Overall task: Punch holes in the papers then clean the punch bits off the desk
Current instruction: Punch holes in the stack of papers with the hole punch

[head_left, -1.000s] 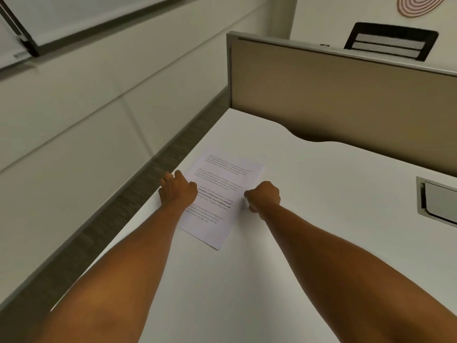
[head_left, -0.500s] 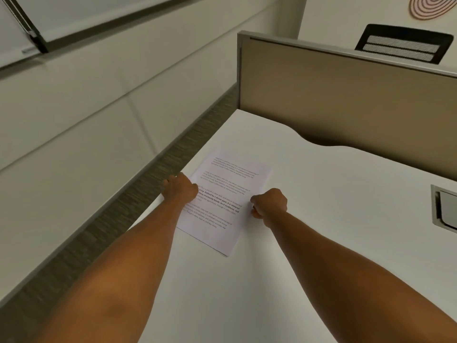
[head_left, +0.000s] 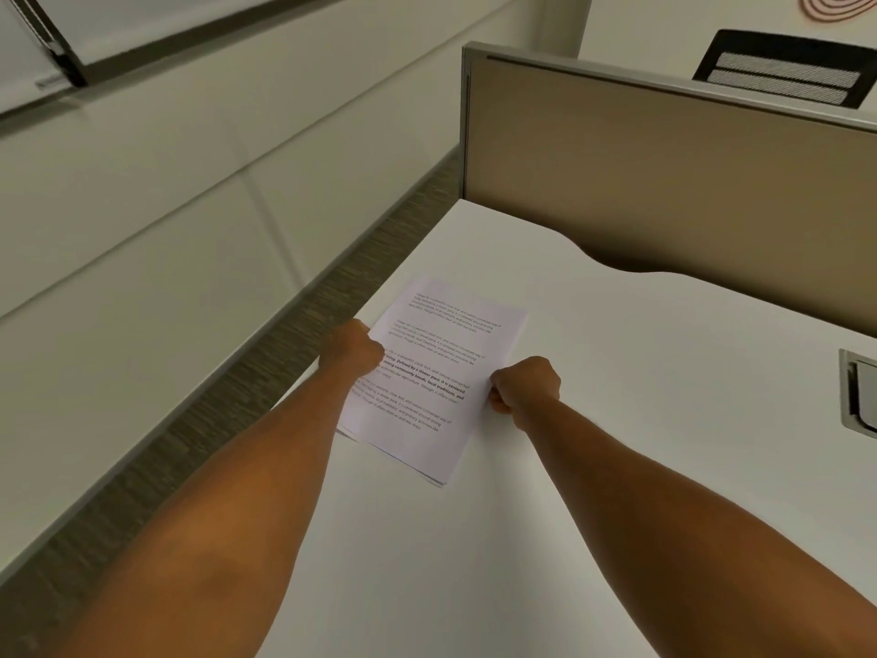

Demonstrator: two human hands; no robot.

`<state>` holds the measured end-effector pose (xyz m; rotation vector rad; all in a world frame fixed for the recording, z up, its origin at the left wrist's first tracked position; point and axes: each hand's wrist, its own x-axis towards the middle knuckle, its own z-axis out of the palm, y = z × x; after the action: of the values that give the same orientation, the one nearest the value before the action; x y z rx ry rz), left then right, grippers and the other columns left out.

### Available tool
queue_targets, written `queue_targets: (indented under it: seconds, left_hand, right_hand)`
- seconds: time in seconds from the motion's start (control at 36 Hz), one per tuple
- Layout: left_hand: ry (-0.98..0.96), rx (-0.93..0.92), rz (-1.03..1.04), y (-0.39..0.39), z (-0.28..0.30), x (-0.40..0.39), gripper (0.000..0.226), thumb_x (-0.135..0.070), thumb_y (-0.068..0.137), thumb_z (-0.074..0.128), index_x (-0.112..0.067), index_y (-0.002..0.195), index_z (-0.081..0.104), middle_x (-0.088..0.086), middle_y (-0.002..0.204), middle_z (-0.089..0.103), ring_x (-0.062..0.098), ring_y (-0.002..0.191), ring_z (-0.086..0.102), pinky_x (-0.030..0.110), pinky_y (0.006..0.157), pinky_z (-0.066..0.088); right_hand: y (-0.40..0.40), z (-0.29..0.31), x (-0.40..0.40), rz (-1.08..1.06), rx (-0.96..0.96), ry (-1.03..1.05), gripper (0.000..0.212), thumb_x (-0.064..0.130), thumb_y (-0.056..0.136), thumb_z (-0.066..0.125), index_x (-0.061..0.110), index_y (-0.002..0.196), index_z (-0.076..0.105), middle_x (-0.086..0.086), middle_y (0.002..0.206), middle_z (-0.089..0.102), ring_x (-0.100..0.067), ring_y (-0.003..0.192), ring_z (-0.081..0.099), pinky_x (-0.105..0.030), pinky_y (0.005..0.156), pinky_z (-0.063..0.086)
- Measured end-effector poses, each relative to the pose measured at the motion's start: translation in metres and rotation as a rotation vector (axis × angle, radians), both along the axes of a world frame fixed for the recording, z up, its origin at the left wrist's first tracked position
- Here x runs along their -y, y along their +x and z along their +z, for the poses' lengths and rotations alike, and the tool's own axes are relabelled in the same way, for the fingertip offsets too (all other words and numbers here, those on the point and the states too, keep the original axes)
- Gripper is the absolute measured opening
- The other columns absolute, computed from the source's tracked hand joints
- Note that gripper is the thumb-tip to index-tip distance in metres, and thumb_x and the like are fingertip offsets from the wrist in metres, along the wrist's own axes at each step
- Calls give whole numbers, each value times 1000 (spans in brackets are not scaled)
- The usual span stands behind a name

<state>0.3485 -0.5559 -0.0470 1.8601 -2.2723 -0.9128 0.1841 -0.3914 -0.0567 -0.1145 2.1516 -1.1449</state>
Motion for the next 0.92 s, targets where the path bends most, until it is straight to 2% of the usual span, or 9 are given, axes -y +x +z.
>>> queue_targets:
  seconds: [0.08, 0.17, 0.28, 0.39, 0.5, 0.58, 0.67, 0.81, 0.92]
  left_hand:
    - [27, -34, -17, 3, 0, 3, 31, -15, 90, 60, -9, 121, 61, 10, 112, 65, 28, 100, 63, 42, 87, 55]
    - [59, -69, -25, 6, 0, 6, 29, -13, 92, 62, -8, 120, 60, 9, 111, 64, 26, 97, 62, 38, 82, 53]
    - [136, -156, 23, 7, 5, 9, 30, -8, 90, 66, -5, 119, 61, 11, 114, 64, 26, 99, 61, 35, 82, 50]
    - [270, -235, 100, 13, 3, 9, 28, -7, 88, 69, -4, 115, 63, 16, 116, 66, 33, 104, 64, 47, 94, 53]
    - [332, -312, 169, 17, -2, 5, 26, -7, 91, 66, -4, 117, 61, 12, 114, 66, 29, 99, 64, 39, 90, 52]
    - [362, -341, 184, 18, -1, 2, 14, -8, 93, 64, -8, 107, 62, 12, 110, 66, 28, 95, 63, 37, 84, 50]
    - [390, -364, 198, 20, 0, 1, 13, -9, 94, 63, -9, 106, 61, 12, 111, 66, 30, 97, 63, 39, 85, 51]
    - [419, -378, 203, 23, 0, 0, 8, -11, 94, 63, -10, 102, 61, 15, 115, 67, 34, 104, 64, 48, 95, 52]
    - [450, -395, 183, 24, 2, -6, 8, -14, 95, 62, -14, 103, 62, 12, 115, 68, 33, 104, 64, 50, 96, 51]
  right_hand:
    - [-1, 0, 0, -3, 7, 2, 21, -7, 65, 52, 10, 64, 41, -10, 67, 50, -26, 53, 47, -26, 51, 44]
    - [-1, 0, -1, 1, 14, 3, 18, -7, 67, 54, 9, 68, 45, -11, 68, 53, -27, 53, 51, -30, 54, 50]
    - [-3, -2, -2, 17, 14, 1, 15, -7, 68, 56, 6, 70, 50, -13, 70, 57, -28, 55, 55, -40, 66, 59]
    - [-3, -1, -3, 42, 12, 19, 12, -6, 71, 58, 5, 70, 53, -14, 71, 61, -29, 57, 59, -48, 70, 60]
    - [-4, 2, -5, 59, 18, 13, 16, -6, 69, 58, 7, 65, 49, -13, 65, 57, -28, 55, 55, -41, 66, 58]
    - [-4, 5, -7, 73, 12, 19, 20, -5, 66, 58, 10, 62, 45, -9, 60, 51, -26, 54, 53, -38, 63, 58]
    - [-5, 7, -11, 84, 27, 8, 28, 1, 71, 63, 12, 59, 41, -6, 56, 47, -24, 49, 47, -29, 56, 45]
    - [-11, 6, -12, 114, 45, -37, 24, 27, 82, 69, 8, 72, 59, -9, 69, 63, -24, 55, 53, -28, 52, 44]
    - [-15, 8, -15, 103, 97, -87, 29, 29, 87, 65, 9, 68, 58, -10, 69, 61, -24, 57, 53, -27, 49, 39]
